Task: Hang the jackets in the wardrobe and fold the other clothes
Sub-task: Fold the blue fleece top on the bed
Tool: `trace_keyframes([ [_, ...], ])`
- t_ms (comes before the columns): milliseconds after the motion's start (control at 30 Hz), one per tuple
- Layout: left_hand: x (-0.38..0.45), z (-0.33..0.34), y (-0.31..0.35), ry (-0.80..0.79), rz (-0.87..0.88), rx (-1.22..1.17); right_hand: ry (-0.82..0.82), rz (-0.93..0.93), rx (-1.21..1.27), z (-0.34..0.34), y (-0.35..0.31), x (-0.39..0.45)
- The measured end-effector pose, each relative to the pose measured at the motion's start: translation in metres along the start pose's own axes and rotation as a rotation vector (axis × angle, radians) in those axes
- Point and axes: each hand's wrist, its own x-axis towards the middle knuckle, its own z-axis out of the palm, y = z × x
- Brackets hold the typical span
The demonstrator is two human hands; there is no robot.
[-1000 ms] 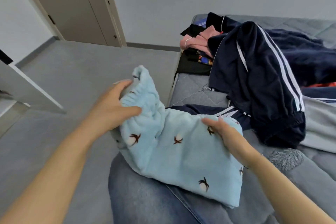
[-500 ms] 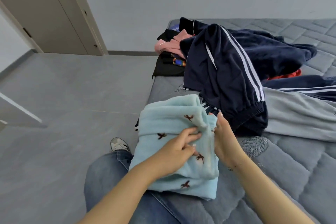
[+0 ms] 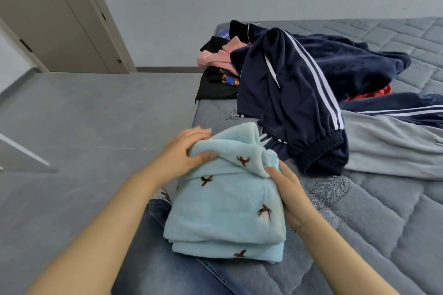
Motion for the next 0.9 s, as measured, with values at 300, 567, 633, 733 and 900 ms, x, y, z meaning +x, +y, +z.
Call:
trace_keyframes([
  [300,0.080,0.046,0.005,-0.114,-0.021,0.242,0.454,0.106,-0.006,-0.035,0.030,-0.037],
  [567,0.082,0.053,-0.029,-0.283,-0.360,0.090,0.259,0.252,-0.129,-0.021,0.073,-0.067],
  [633,0.074,0.044,-0.025,-0.399,-0.460,-0.099,0.181,0.197,-0.181,-0.010,0.062,-0.062],
  [733,0.055,0.028,-0.020,-0.393,-0.550,-0.287,0.240,0.087,-0.280,-0.005,0.031,-0.047],
  [900,0.010,0.015,-0.012,-0.272,-0.688,-0.496,0.140,-0.100,-0.387,-0.022,-0.064,0.008],
])
